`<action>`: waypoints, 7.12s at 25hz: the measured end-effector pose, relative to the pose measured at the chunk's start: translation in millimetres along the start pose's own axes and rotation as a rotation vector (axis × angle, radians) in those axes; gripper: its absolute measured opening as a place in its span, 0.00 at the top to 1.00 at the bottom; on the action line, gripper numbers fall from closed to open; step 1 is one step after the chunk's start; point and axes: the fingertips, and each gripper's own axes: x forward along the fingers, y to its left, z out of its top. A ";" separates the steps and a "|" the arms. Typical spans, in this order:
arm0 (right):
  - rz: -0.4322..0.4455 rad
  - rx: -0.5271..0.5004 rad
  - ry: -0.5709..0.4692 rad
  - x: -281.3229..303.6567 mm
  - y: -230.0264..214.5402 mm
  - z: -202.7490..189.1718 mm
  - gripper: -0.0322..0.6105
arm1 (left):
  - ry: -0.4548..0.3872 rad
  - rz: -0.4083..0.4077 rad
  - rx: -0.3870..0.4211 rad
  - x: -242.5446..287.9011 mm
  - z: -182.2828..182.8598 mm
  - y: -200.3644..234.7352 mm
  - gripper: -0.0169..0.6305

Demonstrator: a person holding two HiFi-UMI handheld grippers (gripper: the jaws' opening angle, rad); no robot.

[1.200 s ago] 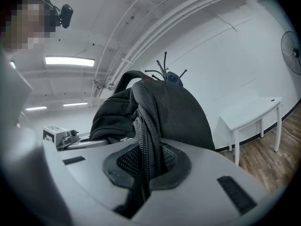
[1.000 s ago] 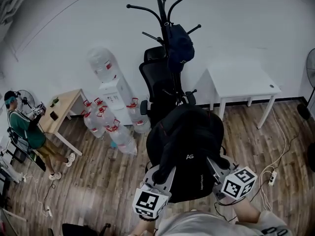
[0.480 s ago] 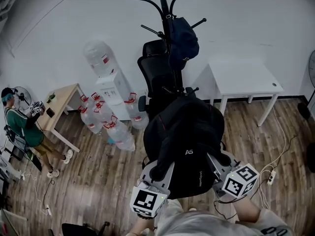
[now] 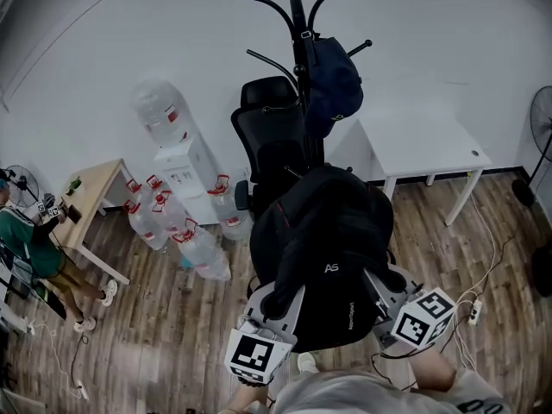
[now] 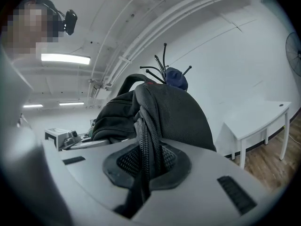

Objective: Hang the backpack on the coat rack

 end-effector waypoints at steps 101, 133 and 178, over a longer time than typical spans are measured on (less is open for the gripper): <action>-0.213 -0.255 -0.253 191.4 -119.4 84.4 0.90 | -0.121 0.115 0.117 217.1 11.6 187.4 0.91; -0.376 -0.153 -0.264 35.8 -94.1 -10.3 0.87 | -0.295 -0.024 -0.229 54.1 -43.8 140.0 0.96; -0.191 -0.077 -0.066 -140.7 109.3 -138.9 0.87 | -0.191 0.030 -0.185 -179.7 -51.3 -92.8 0.96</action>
